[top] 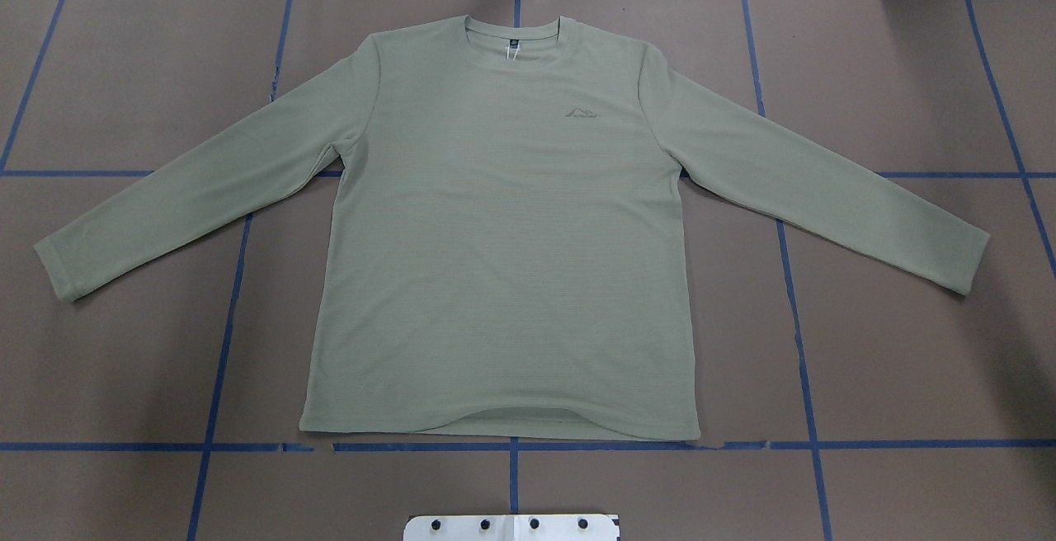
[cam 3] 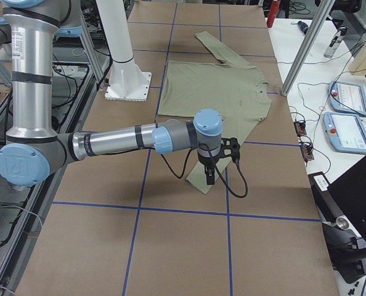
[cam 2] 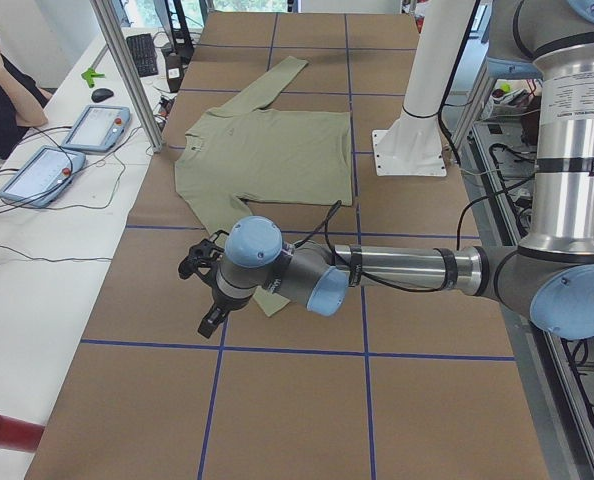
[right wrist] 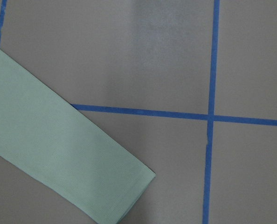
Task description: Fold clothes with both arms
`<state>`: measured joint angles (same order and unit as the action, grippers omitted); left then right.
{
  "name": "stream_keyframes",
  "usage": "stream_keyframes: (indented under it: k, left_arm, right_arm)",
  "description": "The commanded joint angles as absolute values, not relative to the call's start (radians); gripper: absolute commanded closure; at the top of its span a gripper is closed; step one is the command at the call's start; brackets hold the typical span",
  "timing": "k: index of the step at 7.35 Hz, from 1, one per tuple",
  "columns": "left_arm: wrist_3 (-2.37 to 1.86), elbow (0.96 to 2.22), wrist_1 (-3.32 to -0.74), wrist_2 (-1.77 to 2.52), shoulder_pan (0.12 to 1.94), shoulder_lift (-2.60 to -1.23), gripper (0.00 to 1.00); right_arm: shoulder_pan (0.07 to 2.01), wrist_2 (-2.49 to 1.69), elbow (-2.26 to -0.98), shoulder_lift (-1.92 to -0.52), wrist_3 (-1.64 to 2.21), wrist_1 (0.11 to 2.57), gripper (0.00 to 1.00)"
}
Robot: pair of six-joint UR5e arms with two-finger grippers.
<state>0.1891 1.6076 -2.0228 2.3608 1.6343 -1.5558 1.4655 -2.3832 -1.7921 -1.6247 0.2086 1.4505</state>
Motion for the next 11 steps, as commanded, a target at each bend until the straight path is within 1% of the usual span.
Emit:
stream_keyframes:
  k: [1,3,4,6,7,9,11]
  left_arm:
    - [0.19,1.588,-2.066,2.362,1.635,-1.571,0.0]
    - [0.19,1.591,-2.066,2.362,1.635,-1.571,0.0]
    - [0.19,1.591,-2.066,2.362,1.635,-1.569,0.0]
    - [0.192,1.589,-2.068,2.362,1.635,-1.571,0.0]
    - [0.19,1.594,-2.068,2.362,1.635,-1.569,0.0]
    - [0.192,1.594,-2.068,2.362,1.635,-1.569,0.0]
    - [0.192,1.589,-2.069,2.364,1.635,-1.568,0.0]
  right_arm:
    - [1.428,-2.445,-1.633,-1.6,0.384,1.186,0.0]
    - [1.324,-2.386,-1.444,-1.6,0.622,0.827,0.02]
    - [1.242,-2.291,-1.384,-1.597,0.729,0.692,0.08]
    - [1.175,-2.227,-1.316,-1.566,0.762,0.644,0.13]
    - [1.172,-2.229,-1.315,-1.569,0.762,0.644,0.15]
    - [1.148,-2.232,-1.313,-1.585,0.764,0.643,0.16]
    - [1.138,-2.232,-1.313,-1.591,0.765,0.643,0.2]
